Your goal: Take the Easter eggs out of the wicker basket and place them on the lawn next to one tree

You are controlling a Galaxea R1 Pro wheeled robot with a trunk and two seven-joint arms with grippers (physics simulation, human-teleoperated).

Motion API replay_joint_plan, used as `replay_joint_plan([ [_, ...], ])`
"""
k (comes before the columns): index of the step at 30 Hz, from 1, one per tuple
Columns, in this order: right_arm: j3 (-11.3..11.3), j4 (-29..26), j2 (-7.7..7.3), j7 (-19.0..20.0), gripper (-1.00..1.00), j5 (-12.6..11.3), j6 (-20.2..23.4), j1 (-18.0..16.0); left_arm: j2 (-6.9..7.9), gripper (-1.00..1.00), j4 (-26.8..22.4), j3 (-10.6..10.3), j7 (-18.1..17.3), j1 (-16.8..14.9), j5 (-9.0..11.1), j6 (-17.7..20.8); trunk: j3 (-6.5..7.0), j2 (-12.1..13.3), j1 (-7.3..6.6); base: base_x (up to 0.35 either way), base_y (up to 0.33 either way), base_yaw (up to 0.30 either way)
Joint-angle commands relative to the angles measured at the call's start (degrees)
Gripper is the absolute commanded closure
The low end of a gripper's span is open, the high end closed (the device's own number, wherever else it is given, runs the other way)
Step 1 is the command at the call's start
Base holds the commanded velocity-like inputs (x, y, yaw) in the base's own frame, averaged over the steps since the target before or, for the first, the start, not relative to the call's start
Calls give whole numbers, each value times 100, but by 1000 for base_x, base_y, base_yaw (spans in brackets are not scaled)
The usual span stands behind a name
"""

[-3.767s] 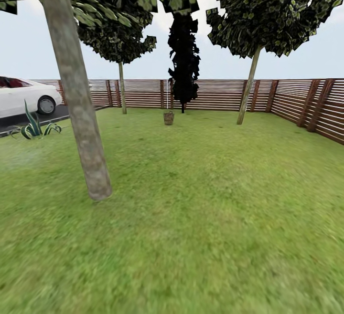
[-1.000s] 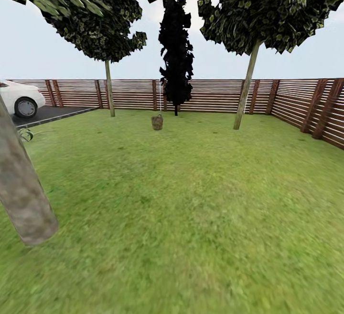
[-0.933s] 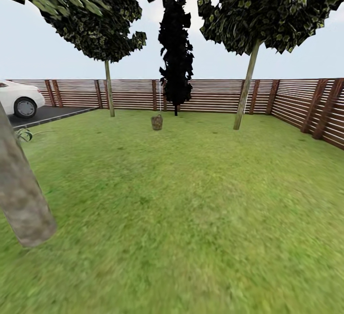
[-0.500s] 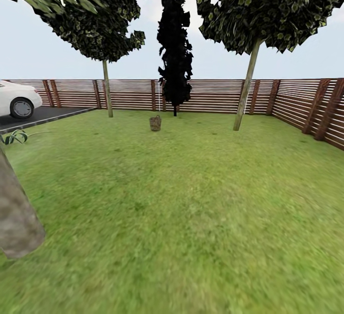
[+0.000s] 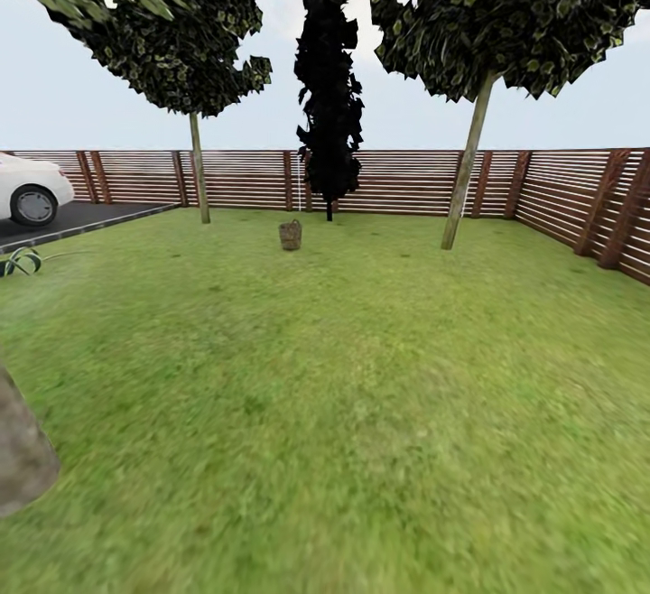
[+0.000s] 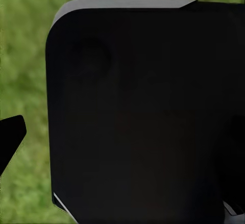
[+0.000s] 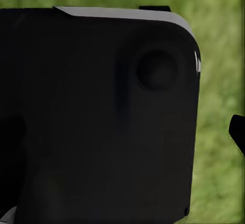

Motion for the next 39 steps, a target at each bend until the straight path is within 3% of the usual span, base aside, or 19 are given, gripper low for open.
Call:
replay_joint_plan([
  [1, 2, 5, 0, 3, -100, -11, -20, -4, -2, -100, -7, 31, 1, 0, 3, 4, -5, -2, 3, 321, -17, 0],
  [39, 2, 5, 0, 4, -100, -11, -18, -8, -2, -100, -10, 29, 1, 3, 2, 4, -5, -2, 3, 328, -1, 0],
])
